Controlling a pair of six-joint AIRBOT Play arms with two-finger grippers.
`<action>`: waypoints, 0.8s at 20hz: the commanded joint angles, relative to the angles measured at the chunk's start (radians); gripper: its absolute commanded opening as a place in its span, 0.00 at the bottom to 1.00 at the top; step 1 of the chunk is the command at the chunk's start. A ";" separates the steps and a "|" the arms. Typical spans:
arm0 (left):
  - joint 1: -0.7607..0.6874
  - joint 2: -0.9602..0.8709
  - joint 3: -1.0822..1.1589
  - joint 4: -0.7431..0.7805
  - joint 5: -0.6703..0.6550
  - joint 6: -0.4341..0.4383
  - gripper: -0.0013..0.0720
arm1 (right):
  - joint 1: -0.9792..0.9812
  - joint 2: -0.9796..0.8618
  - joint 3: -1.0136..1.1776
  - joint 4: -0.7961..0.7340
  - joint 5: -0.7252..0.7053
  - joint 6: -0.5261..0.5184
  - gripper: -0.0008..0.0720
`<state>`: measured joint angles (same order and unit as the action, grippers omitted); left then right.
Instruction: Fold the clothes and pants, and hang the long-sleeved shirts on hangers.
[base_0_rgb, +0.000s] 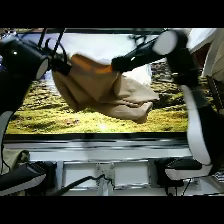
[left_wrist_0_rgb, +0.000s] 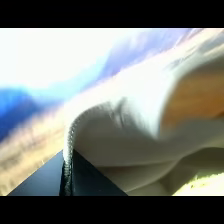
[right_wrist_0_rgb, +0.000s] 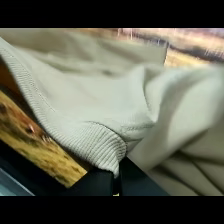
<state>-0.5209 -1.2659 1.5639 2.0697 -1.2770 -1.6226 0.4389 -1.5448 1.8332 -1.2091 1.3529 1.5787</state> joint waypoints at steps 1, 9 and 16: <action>0.079 0.000 -0.128 -0.151 -0.006 -0.039 0.03 | 0.082 -0.095 0.003 -0.039 0.024 -0.002 0.05; 0.107 0.003 -0.220 -0.167 -0.027 -0.039 0.05 | 0.142 -0.175 0.003 -0.047 -0.182 0.023 0.05; 0.267 0.188 -0.220 0.110 -0.119 -0.068 0.50 | 0.144 -0.184 0.003 -0.045 -0.280 -0.026 0.05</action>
<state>-0.3363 -1.1595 1.3460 2.0651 -1.3548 -1.6642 0.5800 -1.7248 1.8355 -1.2568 1.1095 1.5814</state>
